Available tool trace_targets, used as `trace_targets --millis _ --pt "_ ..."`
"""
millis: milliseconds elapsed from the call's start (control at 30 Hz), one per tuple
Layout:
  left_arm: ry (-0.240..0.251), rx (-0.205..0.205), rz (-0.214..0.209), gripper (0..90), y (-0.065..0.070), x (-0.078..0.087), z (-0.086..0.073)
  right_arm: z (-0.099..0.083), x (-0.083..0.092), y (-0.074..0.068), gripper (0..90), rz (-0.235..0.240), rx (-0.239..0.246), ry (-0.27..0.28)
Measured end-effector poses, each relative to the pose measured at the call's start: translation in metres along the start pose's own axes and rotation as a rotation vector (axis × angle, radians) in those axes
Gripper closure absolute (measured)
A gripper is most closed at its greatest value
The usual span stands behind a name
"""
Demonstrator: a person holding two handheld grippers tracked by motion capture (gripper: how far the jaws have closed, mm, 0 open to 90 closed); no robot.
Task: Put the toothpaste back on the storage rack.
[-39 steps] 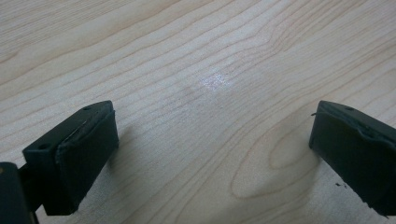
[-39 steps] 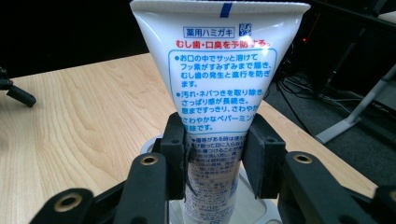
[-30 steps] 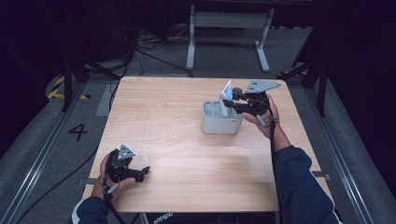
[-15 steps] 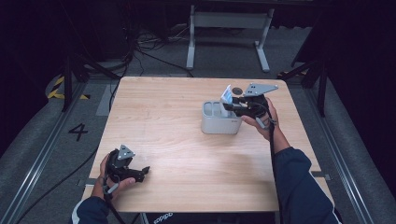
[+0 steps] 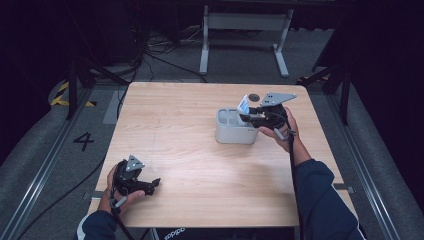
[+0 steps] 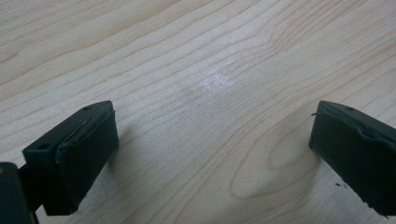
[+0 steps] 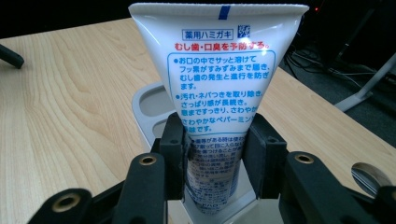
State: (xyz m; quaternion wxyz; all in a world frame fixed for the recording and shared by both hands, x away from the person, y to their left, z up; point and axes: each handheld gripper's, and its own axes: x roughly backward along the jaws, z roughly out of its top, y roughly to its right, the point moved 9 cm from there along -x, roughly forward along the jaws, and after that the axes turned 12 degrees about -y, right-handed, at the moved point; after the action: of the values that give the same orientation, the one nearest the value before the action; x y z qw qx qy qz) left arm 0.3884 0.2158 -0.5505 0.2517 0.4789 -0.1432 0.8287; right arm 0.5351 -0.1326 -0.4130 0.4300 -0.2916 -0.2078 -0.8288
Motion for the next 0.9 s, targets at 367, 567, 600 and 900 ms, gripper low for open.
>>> trace_targets --millis 367,567,600,900 --pt "0.0 -0.001 0.0 1.8 0.0 0.0 0.0 -0.01 -0.006 -0.001 63.8 0.005 0.011 -0.034" --pt "0.0 0.0 0.0 1.7 0.0 0.0 0.0 -0.014 -0.007 -0.001 63.4 0.01 0.012 -0.04" --pt "0.0 0.0 -0.002 1.7 0.0 0.0 0.0 -0.014 -0.007 -0.001 63.4 0.01 0.013 -0.041" --pt "0.0 -0.002 0.002 1.8 0.0 0.0 0.0 -0.014 -0.007 -0.002 62.5 0.026 0.007 -0.029"
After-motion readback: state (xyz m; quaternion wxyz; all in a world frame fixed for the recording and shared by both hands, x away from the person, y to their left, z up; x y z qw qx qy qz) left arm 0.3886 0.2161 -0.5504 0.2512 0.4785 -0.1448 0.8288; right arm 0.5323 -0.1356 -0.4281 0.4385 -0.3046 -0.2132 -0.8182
